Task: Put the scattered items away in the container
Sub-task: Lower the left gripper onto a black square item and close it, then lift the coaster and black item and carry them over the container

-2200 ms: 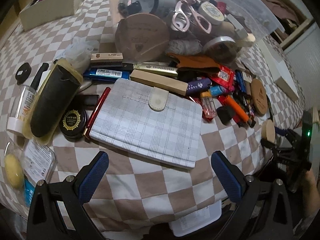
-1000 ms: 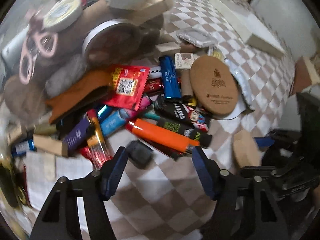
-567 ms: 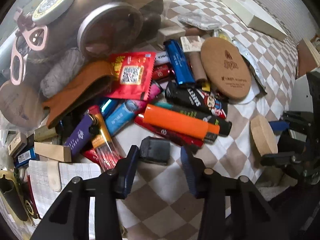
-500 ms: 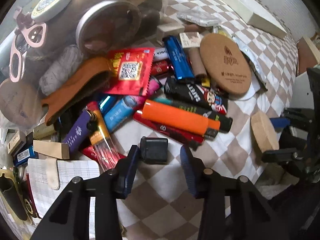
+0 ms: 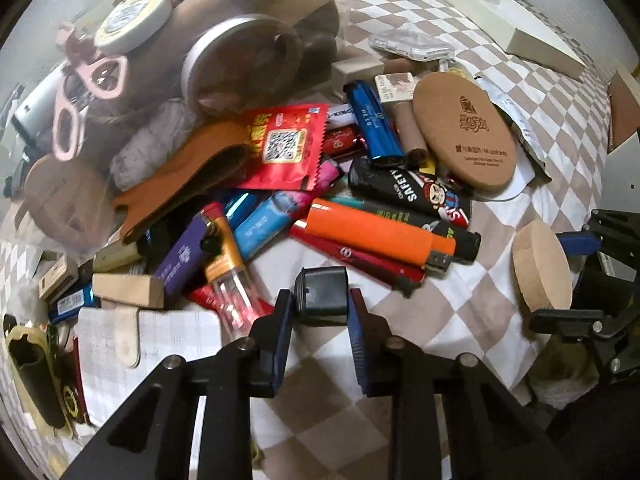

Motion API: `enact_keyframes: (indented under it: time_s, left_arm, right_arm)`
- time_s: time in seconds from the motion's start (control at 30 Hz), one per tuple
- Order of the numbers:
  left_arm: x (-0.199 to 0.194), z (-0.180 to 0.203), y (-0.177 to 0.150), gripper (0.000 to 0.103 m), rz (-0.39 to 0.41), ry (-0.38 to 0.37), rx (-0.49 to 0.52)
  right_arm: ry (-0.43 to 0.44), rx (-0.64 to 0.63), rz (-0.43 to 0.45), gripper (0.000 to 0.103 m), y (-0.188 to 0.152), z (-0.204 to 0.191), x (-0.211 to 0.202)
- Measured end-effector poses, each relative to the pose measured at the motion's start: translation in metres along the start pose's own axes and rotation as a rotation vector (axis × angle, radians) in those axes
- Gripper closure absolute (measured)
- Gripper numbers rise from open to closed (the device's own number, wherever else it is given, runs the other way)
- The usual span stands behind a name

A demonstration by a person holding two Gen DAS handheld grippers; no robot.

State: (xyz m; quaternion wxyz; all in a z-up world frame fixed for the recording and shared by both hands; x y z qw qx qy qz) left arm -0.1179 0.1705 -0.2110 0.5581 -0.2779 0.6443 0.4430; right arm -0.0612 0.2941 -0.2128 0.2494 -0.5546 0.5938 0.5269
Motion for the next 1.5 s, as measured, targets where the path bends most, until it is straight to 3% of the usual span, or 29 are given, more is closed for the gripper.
enact_keyframes:
  time_s: [0.43,0.73,1.23,1.5]
  left_arm:
    - [-0.051,-0.027,-0.009,0.076,0.065,-0.051,-0.103]
    - [-0.094,-0.036,0.004,0.076,0.164,-0.075,-0.160]
    - [-0.175,-0.060,0.037,0.077,0.375,-0.107,-0.233]
    - [-0.217,-0.081,0.061,0.076,0.480,-0.163,-0.306]
  right_arm:
    - [0.011,-0.041,0.041,0.034,0.029,-0.038,-0.018]
    - [-0.010,-0.051,0.098,0.034,0.059,-0.060,-0.039]
    - [-0.006,-0.025,0.367,0.034,0.145,-0.090,-0.119]
    - [0.001,0.012,0.464,0.034,0.174,-0.091,-0.142]
Point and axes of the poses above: each gripper's, at about its wrist camera, not at the fingertips, and x roughly the way its jaws point, z to its right, y to its top, the point moved 8 cm from there along x, roughly the way its jaws point, and after that the axes turned 6 degrees about -x, right-handed, at the moved point
